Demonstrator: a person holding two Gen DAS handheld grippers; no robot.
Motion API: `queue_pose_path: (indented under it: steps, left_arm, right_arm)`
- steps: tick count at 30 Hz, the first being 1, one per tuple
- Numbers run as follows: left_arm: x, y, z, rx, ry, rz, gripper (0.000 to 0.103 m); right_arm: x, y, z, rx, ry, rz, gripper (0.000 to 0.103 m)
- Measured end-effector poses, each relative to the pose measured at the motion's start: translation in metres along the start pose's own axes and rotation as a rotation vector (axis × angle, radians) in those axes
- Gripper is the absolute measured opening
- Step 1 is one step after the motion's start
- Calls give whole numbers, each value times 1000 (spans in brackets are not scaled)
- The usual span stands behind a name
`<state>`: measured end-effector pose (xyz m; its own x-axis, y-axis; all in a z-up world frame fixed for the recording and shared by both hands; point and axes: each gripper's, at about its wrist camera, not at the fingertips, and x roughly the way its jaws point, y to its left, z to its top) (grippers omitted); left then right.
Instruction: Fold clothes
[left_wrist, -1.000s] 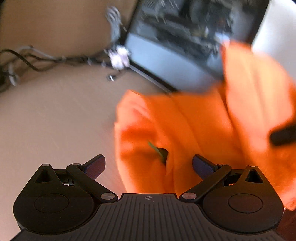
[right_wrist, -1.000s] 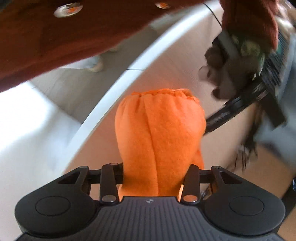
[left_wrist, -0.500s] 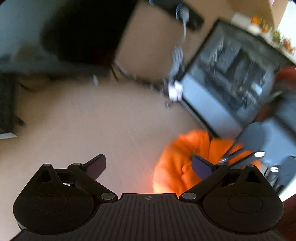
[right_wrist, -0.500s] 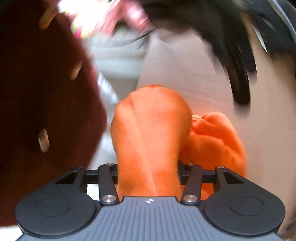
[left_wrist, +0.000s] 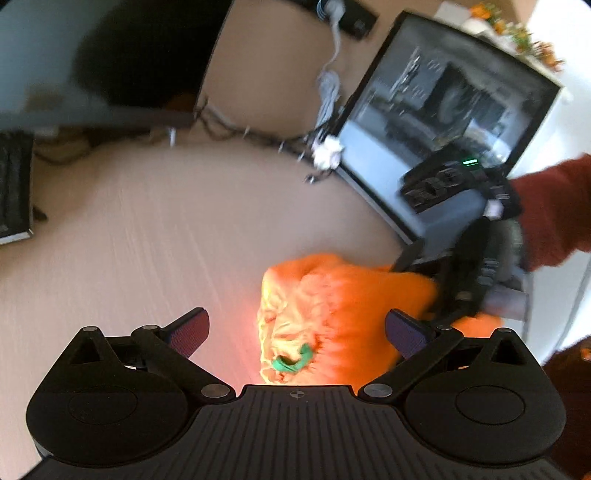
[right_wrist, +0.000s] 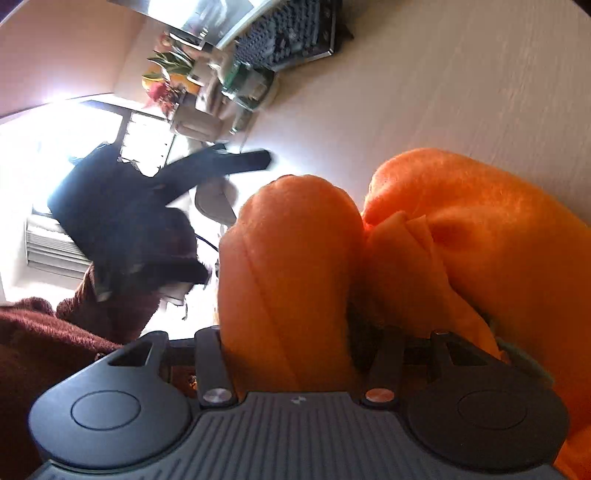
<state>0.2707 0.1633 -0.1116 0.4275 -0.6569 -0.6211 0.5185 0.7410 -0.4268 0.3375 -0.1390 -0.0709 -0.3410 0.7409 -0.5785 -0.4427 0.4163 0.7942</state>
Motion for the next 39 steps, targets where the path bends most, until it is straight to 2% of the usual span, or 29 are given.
queue_pose_path:
  steps: [2,4,7,9,12,13,14,17,19,24,27,28,29,32,33,36,39]
  left_arm:
    - [19,2,7,-8,33,-5,103]
    - [29,0,15,21,52,0,103]
    - [36,-2,25,65,67,25,103]
    - [40,-2,31,78,72,43,103]
    - [51,-2,41,65,75,43,103]
    - [54,-1,45,60,76,43,103]
    - [59,-2,49,56,77,41,103]
    - [75,-7,60,44,80,31,103]
    - [87,-11,66,27,86,22,103]
    - [118,-23,81,9,100,19,103]
    - [124,-28,88,-5,92,31,103]
    - [121,-28,89,-13,89,26,103]
    - [116,-29,88,-21,87,20,103]
    - [88,-32,78,-38,103,-55,103]
    - [80,-33,73,-51,116,-93,103]
    - [66,-38,51,-116,165,-196,103]
    - [66,-43,37,-146,164,-189,103]
  right_arm:
    - [-1,4,0,-46,-19,-27,52]
    - [-3,13,-11,-132,-15,-114,58]
    - [-13,43,-22,-265,1,-261,73]
    - [-29,60,-33,-357,-1,-369,77]
    - [-59,88,-55,-440,-77,-513,86]
    - [-69,96,-62,-444,-114,-558,92]
    - [-77,104,-71,-441,-151,-614,96]
    - [-89,122,-98,-425,-245,-799,98]
    - [-76,119,-113,-369,-293,-885,99]
    - [-71,79,-123,-177,-397,-1008,103]
    - [-69,55,-129,-59,-458,-1078,103]
    - [-68,47,-131,-19,-479,-1100,103]
    - [-68,31,-133,78,-490,-1086,103]
    - [-59,-6,-145,316,-555,-951,103]
    - [-57,-10,-148,352,-581,-923,103]
    - [-48,-11,-147,389,-641,-885,103]
    - [-32,-6,-128,359,-664,-890,103]
